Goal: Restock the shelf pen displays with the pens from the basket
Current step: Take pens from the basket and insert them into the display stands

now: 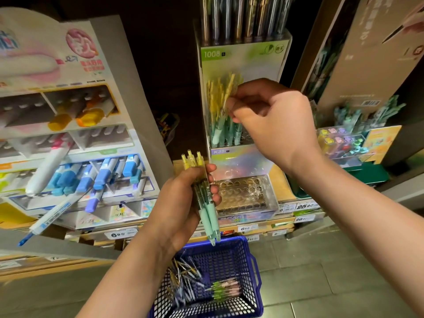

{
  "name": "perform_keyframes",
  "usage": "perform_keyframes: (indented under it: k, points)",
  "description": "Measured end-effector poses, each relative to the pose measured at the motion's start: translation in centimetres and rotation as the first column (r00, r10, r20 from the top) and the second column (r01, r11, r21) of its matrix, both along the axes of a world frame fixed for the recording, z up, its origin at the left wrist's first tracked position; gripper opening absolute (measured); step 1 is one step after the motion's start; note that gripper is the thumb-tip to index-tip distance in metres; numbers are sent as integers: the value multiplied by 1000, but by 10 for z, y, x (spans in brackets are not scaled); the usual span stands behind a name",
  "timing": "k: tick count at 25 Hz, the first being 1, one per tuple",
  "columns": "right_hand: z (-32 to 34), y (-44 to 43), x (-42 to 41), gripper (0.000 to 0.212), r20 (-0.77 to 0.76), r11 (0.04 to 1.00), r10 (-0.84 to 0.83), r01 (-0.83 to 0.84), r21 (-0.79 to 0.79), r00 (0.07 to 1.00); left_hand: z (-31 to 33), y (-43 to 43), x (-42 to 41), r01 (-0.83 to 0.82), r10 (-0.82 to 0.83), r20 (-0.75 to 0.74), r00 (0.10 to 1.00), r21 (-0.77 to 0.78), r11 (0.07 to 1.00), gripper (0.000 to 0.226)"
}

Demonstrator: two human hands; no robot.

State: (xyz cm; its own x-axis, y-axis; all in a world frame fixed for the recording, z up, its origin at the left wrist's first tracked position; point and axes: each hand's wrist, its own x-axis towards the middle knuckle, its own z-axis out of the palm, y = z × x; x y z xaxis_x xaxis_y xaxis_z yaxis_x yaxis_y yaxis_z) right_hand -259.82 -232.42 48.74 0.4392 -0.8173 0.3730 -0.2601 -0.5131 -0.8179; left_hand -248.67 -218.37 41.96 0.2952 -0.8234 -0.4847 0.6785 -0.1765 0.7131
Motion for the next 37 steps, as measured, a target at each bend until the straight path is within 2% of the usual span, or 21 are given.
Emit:
perform_keyframes:
  k: [5, 9, 12, 13, 14, 16, 17, 18, 21, 22, 24, 27, 29, 31, 34, 37]
  points:
    - [-9, 9, 8, 4, -234, 998, 43, -54, -42, 971, -1, 5, -2, 5, 3, 89, 996, -93, 996, 41]
    - [-11, 8, 10, 10, -264, 999, 29, -39, -31, 964, 0, 5, -6, 4, 12, 125, 992, -132, 991, 49]
    - [-17, 13, 3, 14, -284, 999, 25, -10, 53, 959, 2, 4, -6, 17, 18, 184, 983, -186, 982, 37]
    - [-21, 15, -3, 16, -272, 991, 72, -38, 128, 960, 2, 4, -6, 23, 18, 202, 979, -201, 979, 34]
    - [-25, 18, -9, 17, -217, 956, 172, -110, 271, 961, 2, 4, -6, 32, 16, 217, 976, -215, 976, 33]
    - [-29, 23, -18, 16, -13, 756, 373, -296, 584, 928, 1, 4, -6, 65, -3, 245, 970, -242, 968, 32]
    - [-32, 24, -20, 16, 48, 678, 407, -338, 653, 912, 1, 3, -7, 82, -14, 258, 966, -251, 964, 32]
    - [-36, 25, -21, 18, 75, 645, 409, -346, 682, 909, 1, 3, -8, 93, -22, 272, 962, -252, 963, 33]
    - [-39, 27, -20, 16, 219, 592, 339, -389, 706, 915, 1, 2, -11, 89, -21, 276, 961, -234, 968, 36]
    - [-35, 25, -21, 18, 263, 598, 305, -399, 695, 915, 1, 2, -12, 84, -20, 273, 962, -225, 971, 36]
    - [-24, 16, -22, 20, 302, 678, 194, -350, 646, 933, 0, 2, -13, 76, -26, 271, 962, -177, 981, 36]
    - [-4, -4, -23, 5, 331, 833, 7, -189, 520, 943, -3, 3, -10, 94, -71, 258, 964, -76, 993, 42]
    - [7, -11, -22, 17, 300, 918, -50, -74, 389, 953, -3, 3, -8, 102, -86, 224, 971, -63, 993, 42]
    - [12, -12, -19, 17, 291, 947, -84, -15, 321, 953, -3, 2, -6, 101, -87, 167, 982, -77, 992, 34]
    - [10, -10, -17, 13, 151, 978, -106, 76, 192, 983, -4, 2, -2, 107, -94, 110, 989, -118, 987, 27]
    - [7, -4, -14, 13, -17, 994, -94, 95, 63, 995, -5, 3, -1, 88, -74, 108, 991, -135, 987, 11]
